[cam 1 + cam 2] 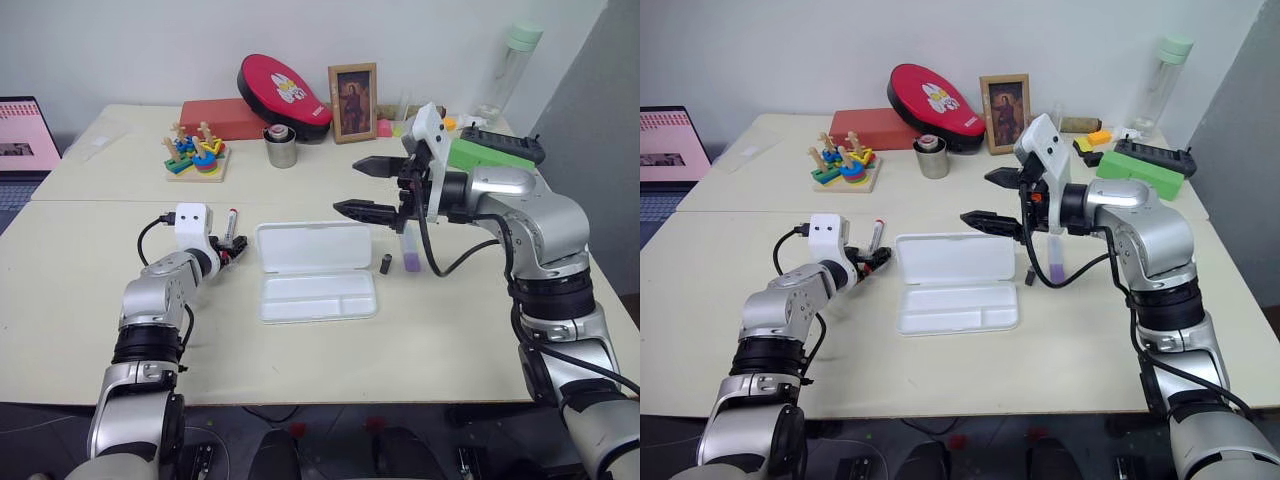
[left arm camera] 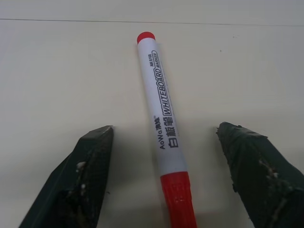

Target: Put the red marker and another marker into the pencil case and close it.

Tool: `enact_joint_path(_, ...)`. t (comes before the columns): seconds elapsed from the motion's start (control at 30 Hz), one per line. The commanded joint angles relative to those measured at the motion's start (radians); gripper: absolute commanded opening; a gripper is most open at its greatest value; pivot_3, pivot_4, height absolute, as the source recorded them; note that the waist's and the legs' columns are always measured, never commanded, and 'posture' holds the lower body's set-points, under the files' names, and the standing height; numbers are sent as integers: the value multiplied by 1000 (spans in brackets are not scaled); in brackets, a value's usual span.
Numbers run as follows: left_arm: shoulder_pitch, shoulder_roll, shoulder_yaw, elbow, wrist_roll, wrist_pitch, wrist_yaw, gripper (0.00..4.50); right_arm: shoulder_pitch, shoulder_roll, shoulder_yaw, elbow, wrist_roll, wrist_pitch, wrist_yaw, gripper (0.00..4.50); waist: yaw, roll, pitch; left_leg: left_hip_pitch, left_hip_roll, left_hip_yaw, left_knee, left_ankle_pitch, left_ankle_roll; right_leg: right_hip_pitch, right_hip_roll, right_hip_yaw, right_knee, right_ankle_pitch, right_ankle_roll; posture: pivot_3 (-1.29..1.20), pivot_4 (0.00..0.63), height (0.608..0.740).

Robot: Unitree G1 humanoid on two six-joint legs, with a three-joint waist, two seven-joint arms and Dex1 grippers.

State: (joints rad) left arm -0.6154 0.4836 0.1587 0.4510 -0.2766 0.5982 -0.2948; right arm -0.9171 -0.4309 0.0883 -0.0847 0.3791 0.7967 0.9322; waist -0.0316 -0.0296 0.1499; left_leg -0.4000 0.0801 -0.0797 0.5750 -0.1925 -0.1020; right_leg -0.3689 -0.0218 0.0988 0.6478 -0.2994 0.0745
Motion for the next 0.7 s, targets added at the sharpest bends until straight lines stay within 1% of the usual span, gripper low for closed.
enact_joint_path(0.03,-22,2,-4,14,23,-28,-19,2566,-16,-20,-21,-40,25,-9,-6,4500,1,0,0,0,0,0,0,0,0,0,0,0,0,0,0,0,150,740)
enact_joint_path(0.27,-15,-4,24,23,28,-53,-6,1220,-17,-23,-23,-39,37,-21,-6,4500,2,0,0,0,0,0,0,0,0,0,0,0,0,0,0,0,150,740)
enact_joint_path(0.43,-20,10,58,-11,19,-109,0,520,-8,-35,-22,-39,50,-39,7,4500,1,0,0,0,0,0,0,0,0,0,0,0,0,0,0,0,150,740)
enact_joint_path(0.53,-44,28,102,-72,-30,-161,-53,470,-5,-49,-38,-39,62,-51,12,4500,1,0,0,-1,0,0,0,0,0,0,0,0,0,0,0,0,150,740)
enact_joint_path(0.7,-81,112,79,-265,-115,-231,-322,470,2,-95,-88,-44,83,-65,12,4500,4,0,0,-2,0,0,0,0,0,-1,0,-1,-1,0,0,0,150,740)
